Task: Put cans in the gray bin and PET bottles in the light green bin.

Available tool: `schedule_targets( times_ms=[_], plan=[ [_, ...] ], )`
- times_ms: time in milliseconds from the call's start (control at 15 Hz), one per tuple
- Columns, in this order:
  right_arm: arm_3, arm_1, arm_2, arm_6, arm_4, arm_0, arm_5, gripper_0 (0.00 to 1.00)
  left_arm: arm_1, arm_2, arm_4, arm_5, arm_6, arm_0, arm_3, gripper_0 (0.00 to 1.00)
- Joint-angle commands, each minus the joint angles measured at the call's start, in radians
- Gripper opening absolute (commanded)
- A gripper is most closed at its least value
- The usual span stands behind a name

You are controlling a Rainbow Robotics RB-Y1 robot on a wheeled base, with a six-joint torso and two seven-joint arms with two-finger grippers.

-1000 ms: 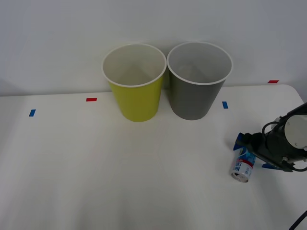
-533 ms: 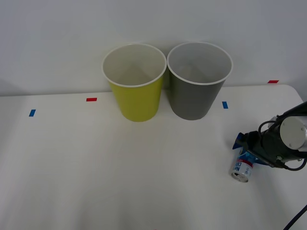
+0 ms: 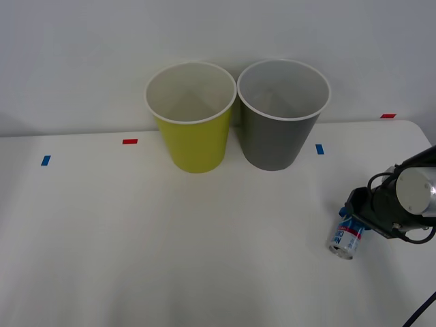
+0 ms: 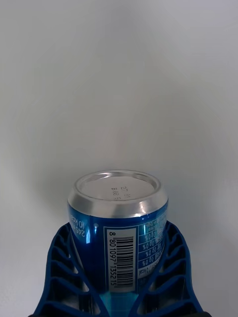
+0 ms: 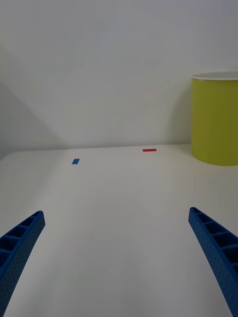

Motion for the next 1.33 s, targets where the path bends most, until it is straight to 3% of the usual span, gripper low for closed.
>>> schedule_targets(
  times_ms=[67,400,733,1067,1333],
  plan=[
    [-0.004,0.003,0.0,0.02,0.011,0.009,-0.036,0.0,0.0,0.0,0.0,0.0,0.0,0.0,0.0,1.0],
    [-0.091,0.118,-0.074,0.3,0.044,0.011,-0.035,0.0,0.0,0.0,0.0,0.0,0.0,0.0,0.0,1.0],
    [-0.216,0.25,-0.163,0.67,0.058,0.031,-0.033,0.0,0.0,0.0,0.0,0.0,0.0,0.0,0.0,1.0],
    [-0.346,0.31,-0.201,0.965,0.058,0.069,-0.033,0.0,0.0,0.0,0.0,0.0,0.0,0.0,0.0,1.0],
    [-0.409,0.33,-0.212,1.066,-0.011,0.081,-0.035,0.0,0.0,0.0,0.0,0.0,0.0,0.0,0.0,1.0]
  ],
)
